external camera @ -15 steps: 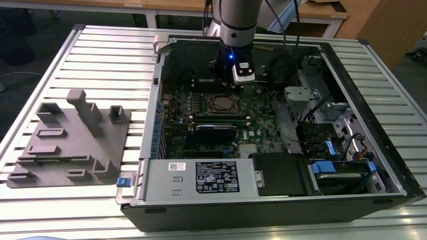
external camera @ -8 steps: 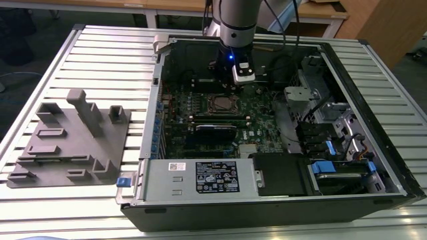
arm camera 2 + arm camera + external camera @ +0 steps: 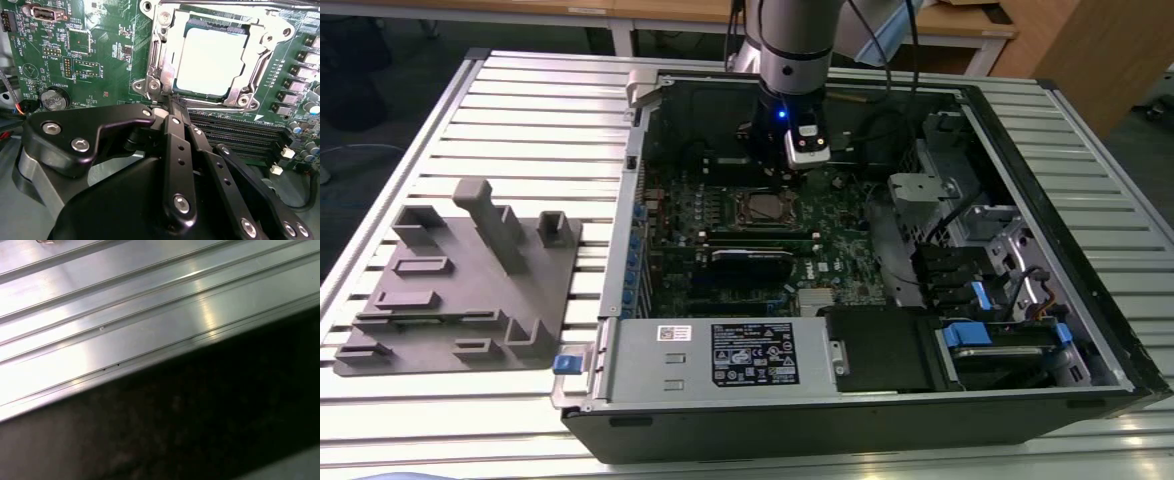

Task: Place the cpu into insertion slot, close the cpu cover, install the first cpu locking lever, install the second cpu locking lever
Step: 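Install the first cpu locking lever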

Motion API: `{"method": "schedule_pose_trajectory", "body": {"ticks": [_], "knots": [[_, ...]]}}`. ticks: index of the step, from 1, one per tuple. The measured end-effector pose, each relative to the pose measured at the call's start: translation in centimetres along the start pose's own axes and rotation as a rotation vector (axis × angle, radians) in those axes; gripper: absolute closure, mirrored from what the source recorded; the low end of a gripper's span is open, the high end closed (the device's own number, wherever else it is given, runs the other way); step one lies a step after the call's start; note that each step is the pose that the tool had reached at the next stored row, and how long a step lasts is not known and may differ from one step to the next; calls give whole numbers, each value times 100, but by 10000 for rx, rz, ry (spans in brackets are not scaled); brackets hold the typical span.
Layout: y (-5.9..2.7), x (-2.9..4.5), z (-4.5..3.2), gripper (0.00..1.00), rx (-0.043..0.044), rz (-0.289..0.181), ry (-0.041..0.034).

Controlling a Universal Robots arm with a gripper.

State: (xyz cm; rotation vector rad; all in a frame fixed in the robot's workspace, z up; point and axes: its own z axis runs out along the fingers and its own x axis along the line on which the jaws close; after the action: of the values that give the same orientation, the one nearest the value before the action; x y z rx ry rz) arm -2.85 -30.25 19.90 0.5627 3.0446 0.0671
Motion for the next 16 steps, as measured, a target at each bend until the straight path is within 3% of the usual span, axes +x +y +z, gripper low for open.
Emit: {"method": "schedule_pose_trajectory", "body": {"ticks": [7, 12, 16], "knots": [[3, -2, -61, 89, -14, 1, 5], [2, -2, -65, 89, -27, 0, -9], [0, 5, -64, 89, -212, 6, -21]]}}
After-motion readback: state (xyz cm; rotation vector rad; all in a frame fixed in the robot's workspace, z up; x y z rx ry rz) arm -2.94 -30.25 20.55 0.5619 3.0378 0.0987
